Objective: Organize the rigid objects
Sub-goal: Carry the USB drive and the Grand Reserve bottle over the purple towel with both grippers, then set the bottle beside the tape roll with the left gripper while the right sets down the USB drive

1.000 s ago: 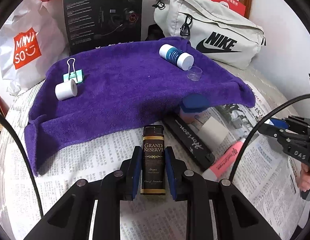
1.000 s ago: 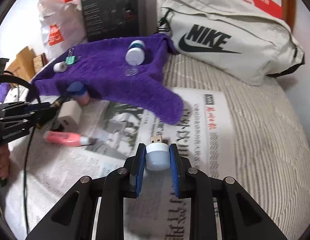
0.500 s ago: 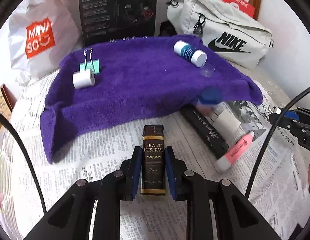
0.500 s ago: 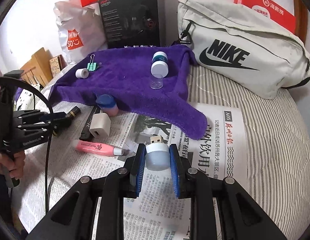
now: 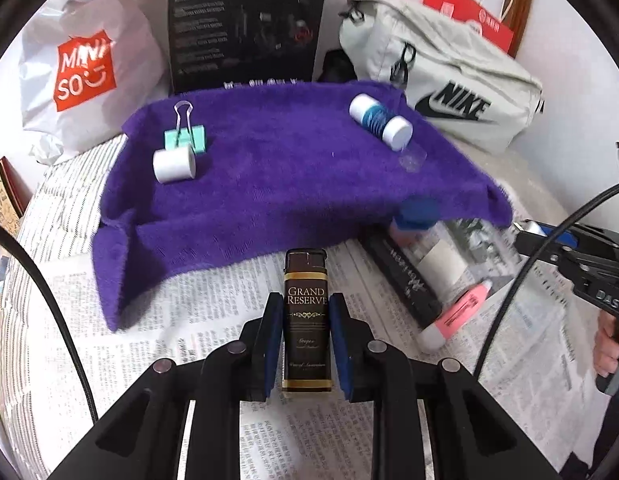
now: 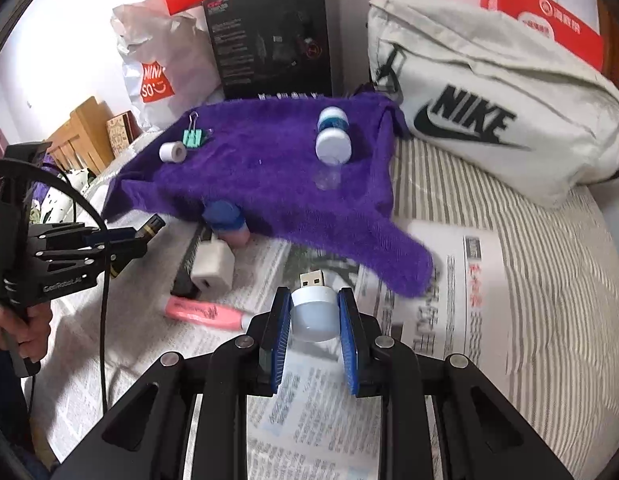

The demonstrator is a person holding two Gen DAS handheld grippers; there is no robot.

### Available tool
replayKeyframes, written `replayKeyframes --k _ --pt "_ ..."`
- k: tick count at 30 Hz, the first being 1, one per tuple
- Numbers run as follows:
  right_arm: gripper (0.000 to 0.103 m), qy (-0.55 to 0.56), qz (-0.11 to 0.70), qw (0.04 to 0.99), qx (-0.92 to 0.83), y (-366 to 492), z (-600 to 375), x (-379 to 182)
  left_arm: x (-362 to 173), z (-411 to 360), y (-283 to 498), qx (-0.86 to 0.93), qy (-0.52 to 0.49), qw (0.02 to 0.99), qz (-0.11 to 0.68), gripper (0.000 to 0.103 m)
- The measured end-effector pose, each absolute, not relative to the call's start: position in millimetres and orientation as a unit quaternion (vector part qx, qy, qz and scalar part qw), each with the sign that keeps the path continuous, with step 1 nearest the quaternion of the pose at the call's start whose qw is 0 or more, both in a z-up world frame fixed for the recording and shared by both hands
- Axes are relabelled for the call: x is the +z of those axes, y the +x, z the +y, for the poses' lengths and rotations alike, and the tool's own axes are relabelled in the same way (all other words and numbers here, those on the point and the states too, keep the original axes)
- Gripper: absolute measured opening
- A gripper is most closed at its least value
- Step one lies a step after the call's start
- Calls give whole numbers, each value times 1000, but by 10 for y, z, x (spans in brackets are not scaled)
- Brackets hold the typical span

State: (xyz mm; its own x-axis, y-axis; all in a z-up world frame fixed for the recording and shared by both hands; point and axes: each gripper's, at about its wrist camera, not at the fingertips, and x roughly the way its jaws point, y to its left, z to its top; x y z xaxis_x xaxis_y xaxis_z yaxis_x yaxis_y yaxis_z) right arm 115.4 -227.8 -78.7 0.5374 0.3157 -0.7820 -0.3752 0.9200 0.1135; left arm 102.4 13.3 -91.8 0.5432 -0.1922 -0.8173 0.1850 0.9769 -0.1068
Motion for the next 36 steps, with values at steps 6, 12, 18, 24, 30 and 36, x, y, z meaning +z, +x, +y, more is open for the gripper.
replayKeyframes --k 6,12,18,24,30,36 --pt "24 -28 423 878 222 1401 -2137 -625 -717 353 1113 -92 -14 887 452 22" --pt "24 -24 418 878 233 1641 -2001 -560 -505 590 1296 -86 -30 897 432 22" --pt "24 -23 411 881 233 1794 -1926 -534 -517 722 1642 -97 -53 892 439 22" --pt "24 -17 414 881 229 1878 -1932 -557 -689 654 1970 -103 -45 881 459 22" --pt "24 -15 418 879 228 1967 -1920 -583 -907 650 2150 -93 -37 871 481 22" --pt "24 -21 426 875 228 2036 -1845 -633 -973 791 2161 -85 -36 869 486 22"
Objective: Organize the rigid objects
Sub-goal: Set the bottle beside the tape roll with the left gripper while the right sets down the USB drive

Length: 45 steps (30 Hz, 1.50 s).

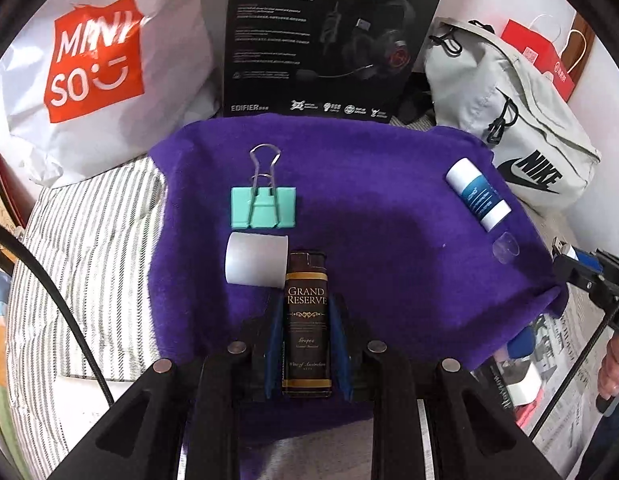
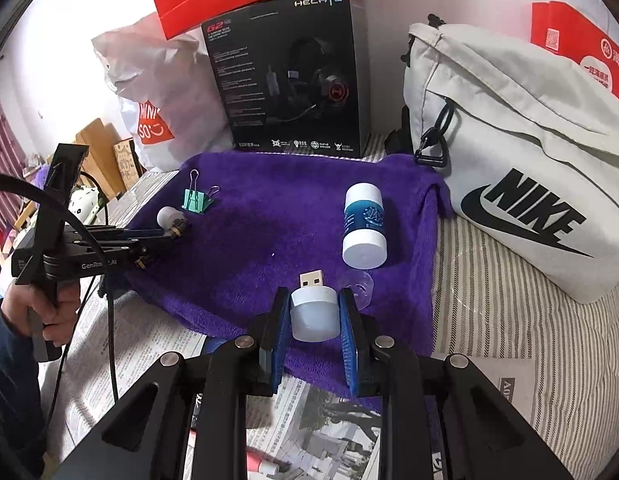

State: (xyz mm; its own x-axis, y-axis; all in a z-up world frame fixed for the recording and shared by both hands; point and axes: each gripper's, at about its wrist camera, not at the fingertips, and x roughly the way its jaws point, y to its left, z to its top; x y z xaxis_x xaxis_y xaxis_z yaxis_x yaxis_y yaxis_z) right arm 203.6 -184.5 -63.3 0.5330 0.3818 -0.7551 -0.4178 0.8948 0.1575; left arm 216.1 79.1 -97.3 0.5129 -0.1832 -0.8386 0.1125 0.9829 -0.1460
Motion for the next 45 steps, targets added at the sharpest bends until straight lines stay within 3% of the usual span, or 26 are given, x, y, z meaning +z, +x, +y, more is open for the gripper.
replayKeyframes --k 17,27,45 --pt "24 -35 463 856 227 2239 -1667 -872 -1070 763 2166 -72 1 867 492 23" --pt "24 -37 495 842 211 2366 -1714 -1029 -1006 742 2154 -94 -16 863 496 35" --pt "28 -39 519 824 225 2443 -1738 -1103 -659 751 1807 -71 -5 879 471 39"
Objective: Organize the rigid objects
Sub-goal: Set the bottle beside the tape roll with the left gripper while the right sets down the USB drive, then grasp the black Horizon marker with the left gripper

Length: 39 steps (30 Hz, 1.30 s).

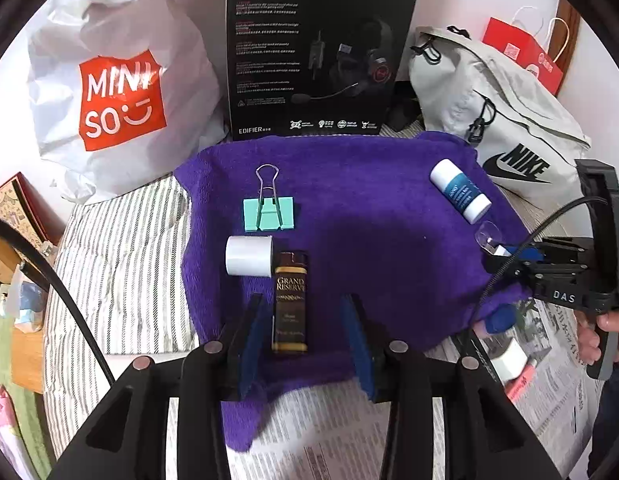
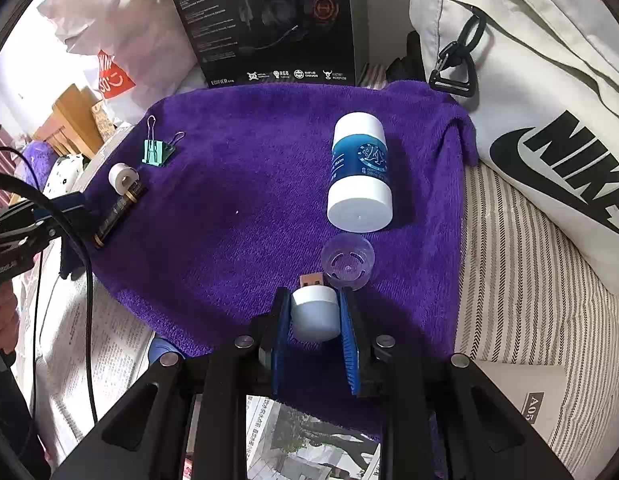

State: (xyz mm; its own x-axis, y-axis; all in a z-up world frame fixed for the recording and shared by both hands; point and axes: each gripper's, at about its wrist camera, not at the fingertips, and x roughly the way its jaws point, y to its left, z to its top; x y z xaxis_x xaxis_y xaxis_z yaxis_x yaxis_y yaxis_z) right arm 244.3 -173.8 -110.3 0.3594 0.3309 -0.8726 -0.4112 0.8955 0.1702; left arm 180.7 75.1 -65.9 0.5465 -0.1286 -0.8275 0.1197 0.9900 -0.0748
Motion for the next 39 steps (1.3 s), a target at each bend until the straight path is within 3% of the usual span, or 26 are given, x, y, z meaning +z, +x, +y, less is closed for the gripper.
replayKeyframes --k 21,39 --pt "42 -4 477 856 199 1790 -2231 -664 -665 198 1227 -106 -13 874 474 44" --pt "43 36 455 877 153 1076 -2782 -591 -1009 -537 1258 -118 9 853 508 47"
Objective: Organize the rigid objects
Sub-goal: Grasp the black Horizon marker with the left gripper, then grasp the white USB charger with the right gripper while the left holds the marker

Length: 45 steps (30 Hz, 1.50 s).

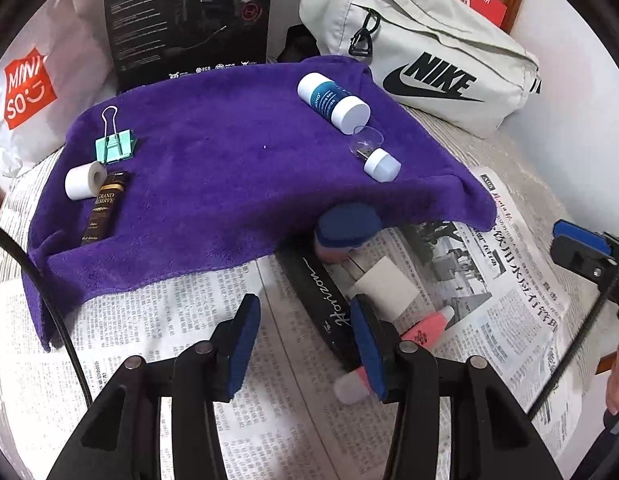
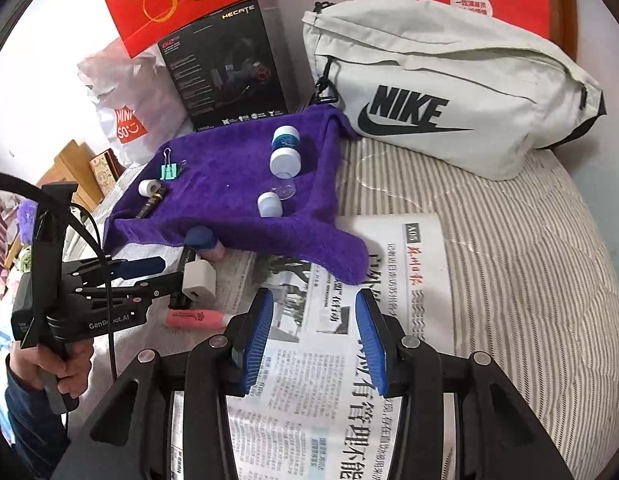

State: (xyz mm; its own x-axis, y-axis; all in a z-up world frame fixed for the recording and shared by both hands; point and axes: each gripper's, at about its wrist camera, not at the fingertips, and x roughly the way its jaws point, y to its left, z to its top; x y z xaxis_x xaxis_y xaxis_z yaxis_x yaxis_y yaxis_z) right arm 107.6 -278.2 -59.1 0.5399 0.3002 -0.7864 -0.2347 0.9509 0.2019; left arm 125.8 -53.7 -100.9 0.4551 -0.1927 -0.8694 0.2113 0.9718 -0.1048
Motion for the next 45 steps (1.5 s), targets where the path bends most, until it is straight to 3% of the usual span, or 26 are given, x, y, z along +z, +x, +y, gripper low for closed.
replayKeyframes --k 6,19,21,22,23,33,45 --pt "43 43 456 876 151 1076 -2832 -614 -1077 -732 1289 -101 58 851 511 47" --pt "43 38 466 870 159 1072 -2778 -691 -1085 -545 1327 -98 58 858 501 47" --pt "43 35 468 868 162 1068 -2755 -707 -1081 -589 1321 -107 68 859 495 39" --pt "43 34 470 867 164 1066 -2743 -717 -1076 -614 1311 -115 71 860 492 22" --pt "43 35 470 866 165 1066 -2736 -724 -1072 -638 1297 -121 77 862 487 21" --pt "43 30 478 857 191 1037 -2539 -815 -1056 -573 1229 -117 71 866 481 21" --pt "43 -23 467 849 245 1119 -1898 -847 -1060 105 950 -68 37 871 485 21"
